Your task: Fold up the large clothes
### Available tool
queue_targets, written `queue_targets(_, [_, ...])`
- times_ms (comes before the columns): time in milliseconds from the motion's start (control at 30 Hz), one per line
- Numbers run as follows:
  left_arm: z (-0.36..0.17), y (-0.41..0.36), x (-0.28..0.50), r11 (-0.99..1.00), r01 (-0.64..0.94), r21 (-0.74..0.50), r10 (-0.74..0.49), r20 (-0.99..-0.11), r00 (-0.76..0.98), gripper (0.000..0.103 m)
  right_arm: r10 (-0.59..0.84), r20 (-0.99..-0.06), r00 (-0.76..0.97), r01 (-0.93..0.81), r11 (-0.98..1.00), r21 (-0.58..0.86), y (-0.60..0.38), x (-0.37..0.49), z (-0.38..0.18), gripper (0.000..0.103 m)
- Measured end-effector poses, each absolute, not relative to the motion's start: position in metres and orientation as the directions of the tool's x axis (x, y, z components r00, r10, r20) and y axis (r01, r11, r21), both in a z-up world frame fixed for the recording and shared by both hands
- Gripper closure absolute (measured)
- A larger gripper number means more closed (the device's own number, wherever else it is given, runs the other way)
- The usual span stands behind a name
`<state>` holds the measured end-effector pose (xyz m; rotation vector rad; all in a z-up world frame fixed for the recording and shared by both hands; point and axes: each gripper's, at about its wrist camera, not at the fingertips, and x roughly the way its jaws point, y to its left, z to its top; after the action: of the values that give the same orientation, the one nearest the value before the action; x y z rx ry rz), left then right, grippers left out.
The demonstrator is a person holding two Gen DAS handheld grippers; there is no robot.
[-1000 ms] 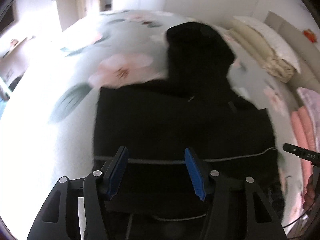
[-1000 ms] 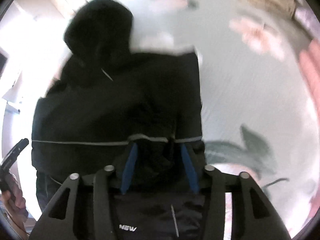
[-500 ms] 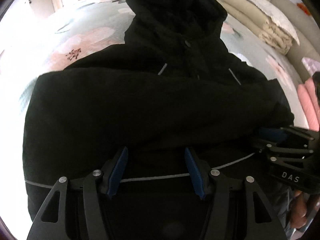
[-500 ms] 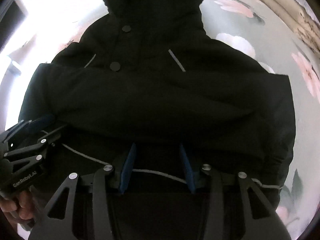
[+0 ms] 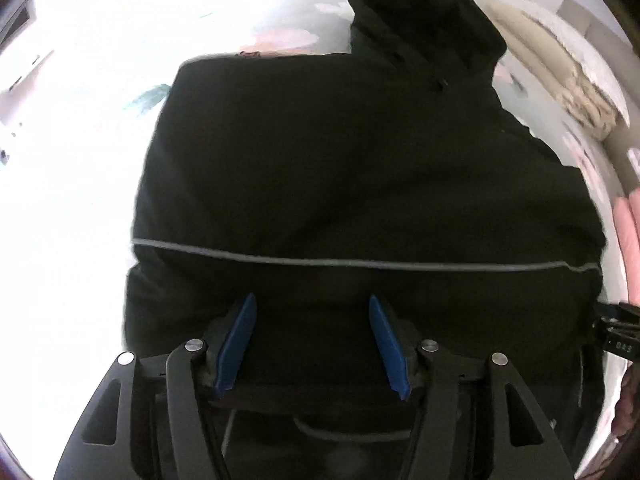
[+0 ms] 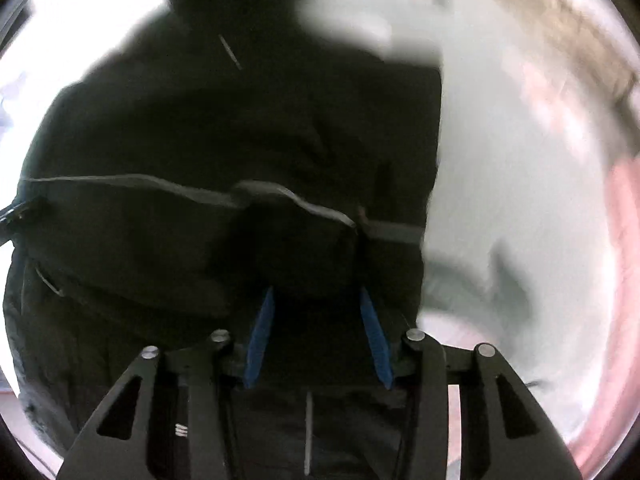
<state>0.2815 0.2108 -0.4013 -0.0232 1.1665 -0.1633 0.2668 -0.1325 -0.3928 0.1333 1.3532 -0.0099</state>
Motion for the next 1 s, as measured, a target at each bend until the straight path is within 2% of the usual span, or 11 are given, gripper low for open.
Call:
queue_targets(167, [-0.397, 0.194, 0.283, 0.995, 0.1, -0.027, -0.064, -0.919, 0.388, 0.038, 0.049, -0.972, 0.228, 0.04, 0.997, 0.06, -0.128, 0.271, -0.392, 0.055])
queue_targets(367, [-0.358, 0.203, 0.287, 0.991, 0.136, -0.018, -0.072, -0.913, 0.402, 0.038, 0.15, -0.963, 0.225, 0.061, 0.984, 0.167, -0.148, 0.279, -0.373, 0.054])
queue_targets(600, [-0.297, 0.211, 0.339, 0.982, 0.159, -0.1, -0.167, -0.852, 0.496, 0.038, 0.175, -0.914, 0.366, 0.092, 0.971, 0.222, -0.163, 0.302, -0.285, 0.051])
queue_targets(733, [-0.276, 0.201, 0.395, 0.973, 0.166, -0.163, -0.227, -0.824, 0.519, 0.038, 0.17, -0.88, 0.444, 0.098, 0.967, 0.236, -0.167, 0.359, -0.252, 0.05])
queue_targets(767, [-0.271, 0.196, 0.414, 0.968, 0.179, -0.174, -0.243, -0.817, 0.522, 0.038, 0.171, -0.868, 0.466, 0.114, 0.961, 0.251, -0.17, 0.375, -0.246, 0.049])
queue_targets(833, [-0.268, 0.184, 0.453, 0.96, 0.2, -0.195, -0.273, -0.813, 0.515, 0.037, 0.18, -0.847, 0.5, 0.162, 0.942, 0.295, -0.179, 0.412, -0.244, 0.03])
queue_targets(900, [-0.271, 0.174, 0.489, 0.957, 0.203, -0.207, -0.284, -0.815, 0.505, 0.037, 0.198, -0.82, 0.537, 0.181, 0.922, 0.341, -0.184, 0.449, -0.242, 0.028])
queue_targets(1000, [-0.279, 0.162, 0.538, 0.954, 0.2, -0.224, -0.295, -0.823, 0.485, 0.037, 0.176, -0.814, 0.554, 0.181, 0.929, 0.324, -0.18, 0.497, -0.247, 0.028])
